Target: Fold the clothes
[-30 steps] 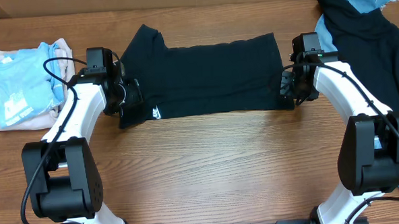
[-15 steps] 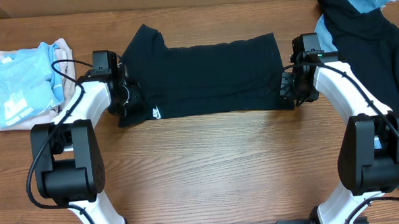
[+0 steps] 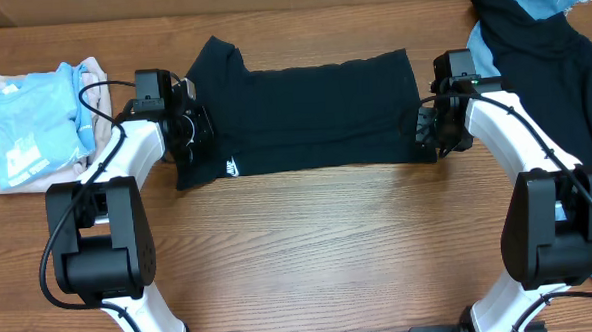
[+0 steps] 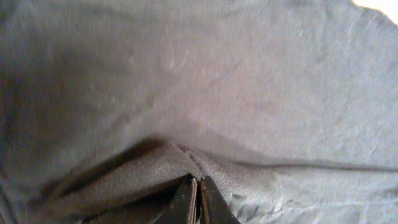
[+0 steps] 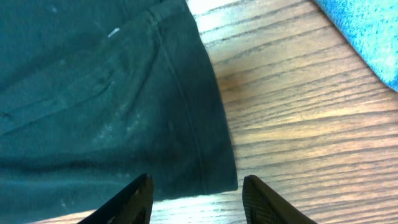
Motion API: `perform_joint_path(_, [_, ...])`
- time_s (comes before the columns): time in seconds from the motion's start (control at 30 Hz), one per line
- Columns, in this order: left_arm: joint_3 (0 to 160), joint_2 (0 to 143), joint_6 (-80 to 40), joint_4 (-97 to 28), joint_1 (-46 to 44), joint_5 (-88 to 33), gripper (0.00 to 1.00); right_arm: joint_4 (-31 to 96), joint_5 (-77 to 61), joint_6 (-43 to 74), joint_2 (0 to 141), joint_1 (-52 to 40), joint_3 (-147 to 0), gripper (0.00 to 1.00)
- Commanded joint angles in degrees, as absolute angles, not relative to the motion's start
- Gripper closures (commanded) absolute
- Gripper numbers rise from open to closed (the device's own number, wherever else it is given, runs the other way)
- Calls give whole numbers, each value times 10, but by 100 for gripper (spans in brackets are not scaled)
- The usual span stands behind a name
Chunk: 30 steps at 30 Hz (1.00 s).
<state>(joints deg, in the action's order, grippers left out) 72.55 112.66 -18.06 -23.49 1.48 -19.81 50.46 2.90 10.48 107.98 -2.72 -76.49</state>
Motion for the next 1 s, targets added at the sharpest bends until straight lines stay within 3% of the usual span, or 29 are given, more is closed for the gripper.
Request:
perform_joint_path(0.0, [741, 1130, -185, -216, 17, -190, 96, 499, 25, 105, 1079, -25, -764, 50])
perform_joint_path(0.27, [748, 1130, -230, -132, 20, -191, 96, 500, 25, 105, 1079, -25, -764, 50])
perform_joint_path(0.3, [751, 1130, -230, -129, 20, -191, 92, 500, 25, 105, 1079, -25, -764, 50])
perform_joint_path(0.37, [758, 1130, -230, -136, 20, -192, 67, 500, 25, 105, 1079, -25, -764, 50])
perform_joint_path(0.47, [763, 1130, -230, -168, 20, -195, 51, 500, 25, 105, 1079, -25, -764, 50])
perform_joint_path(0.8, [763, 1128, -198, -382, 17, -221, 52, 495, 25, 92, 1079, -25, -764, 47])
perform_joint_path(0.97, [763, 1128, -178, -500, 17, -152, 51, 499, 25, 92, 1081, -25, -761, 45])
